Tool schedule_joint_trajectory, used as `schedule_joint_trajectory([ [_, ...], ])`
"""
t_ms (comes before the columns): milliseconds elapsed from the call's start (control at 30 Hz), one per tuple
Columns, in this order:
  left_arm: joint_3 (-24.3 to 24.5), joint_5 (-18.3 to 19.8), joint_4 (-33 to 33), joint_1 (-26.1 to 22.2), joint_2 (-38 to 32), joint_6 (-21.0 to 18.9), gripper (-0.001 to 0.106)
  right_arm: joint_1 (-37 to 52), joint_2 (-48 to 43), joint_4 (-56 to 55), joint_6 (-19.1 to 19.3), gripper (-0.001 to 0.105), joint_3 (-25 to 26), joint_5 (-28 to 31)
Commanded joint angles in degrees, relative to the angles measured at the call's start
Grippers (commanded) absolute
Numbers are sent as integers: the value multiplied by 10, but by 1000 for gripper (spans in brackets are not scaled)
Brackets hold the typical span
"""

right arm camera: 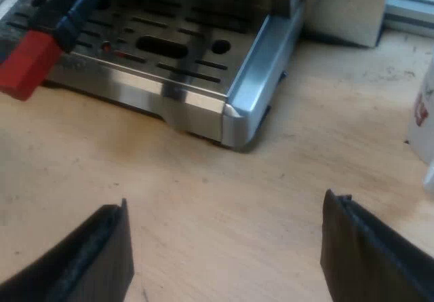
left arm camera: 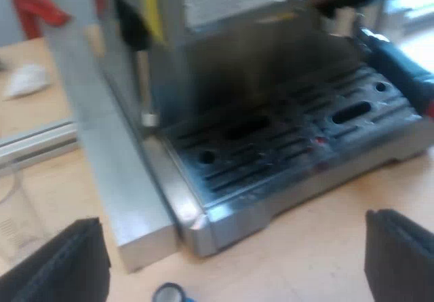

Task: Grind coffee beans and then tamp

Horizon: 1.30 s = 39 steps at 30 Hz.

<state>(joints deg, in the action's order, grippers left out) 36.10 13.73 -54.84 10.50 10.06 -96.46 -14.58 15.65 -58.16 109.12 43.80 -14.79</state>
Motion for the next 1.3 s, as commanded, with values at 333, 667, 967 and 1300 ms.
schedule_joint_trajectory([
  [333,2,111,0,156,15,36,78,-81,19,-6,26,62,14,-65],
  [667,-84,199,136,187,16,37,78,-172,102,49,28,62,14,-37],
  [967,-136,231,160,187,17,18,78,-324,145,167,6,62,-26,109],
  [1300,-160,232,166,187,17,18,78,-539,180,322,-139,49,-109,380],
])
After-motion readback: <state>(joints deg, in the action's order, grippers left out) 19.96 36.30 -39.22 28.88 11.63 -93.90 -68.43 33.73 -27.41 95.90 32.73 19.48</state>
